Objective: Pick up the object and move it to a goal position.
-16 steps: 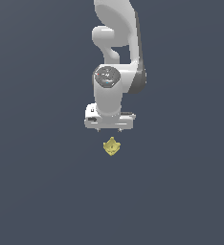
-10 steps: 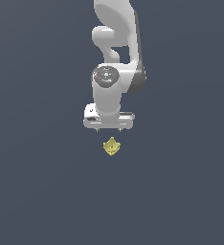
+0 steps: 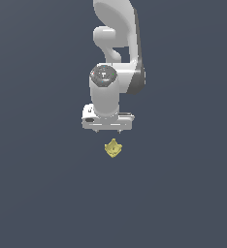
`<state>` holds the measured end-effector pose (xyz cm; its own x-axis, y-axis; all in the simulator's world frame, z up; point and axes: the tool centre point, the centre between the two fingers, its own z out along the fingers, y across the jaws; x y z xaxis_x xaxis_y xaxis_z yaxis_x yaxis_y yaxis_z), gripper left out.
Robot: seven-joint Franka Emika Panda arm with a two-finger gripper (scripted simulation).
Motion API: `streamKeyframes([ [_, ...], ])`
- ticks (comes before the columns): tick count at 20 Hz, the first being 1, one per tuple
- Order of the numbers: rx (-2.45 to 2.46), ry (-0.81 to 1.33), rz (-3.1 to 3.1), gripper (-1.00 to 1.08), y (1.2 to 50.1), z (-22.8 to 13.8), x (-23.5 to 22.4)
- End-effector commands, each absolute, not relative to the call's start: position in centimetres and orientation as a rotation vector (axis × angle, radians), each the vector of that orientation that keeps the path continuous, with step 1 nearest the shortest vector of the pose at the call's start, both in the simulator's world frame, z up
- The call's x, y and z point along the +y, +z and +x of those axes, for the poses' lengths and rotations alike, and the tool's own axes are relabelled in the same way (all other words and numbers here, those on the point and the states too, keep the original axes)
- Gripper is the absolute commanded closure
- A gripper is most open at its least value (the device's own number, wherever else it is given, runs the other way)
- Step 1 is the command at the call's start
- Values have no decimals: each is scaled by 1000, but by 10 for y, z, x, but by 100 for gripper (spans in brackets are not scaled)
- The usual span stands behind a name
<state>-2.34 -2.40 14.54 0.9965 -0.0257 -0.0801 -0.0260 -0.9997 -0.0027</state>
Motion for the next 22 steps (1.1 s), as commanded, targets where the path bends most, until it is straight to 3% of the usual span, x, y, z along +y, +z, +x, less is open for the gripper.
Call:
streamKeyframes([
  [1, 28, 125, -3135, -92, 145, -23, -24],
  [22, -650, 57, -3073, -92, 112, -6, -12],
])
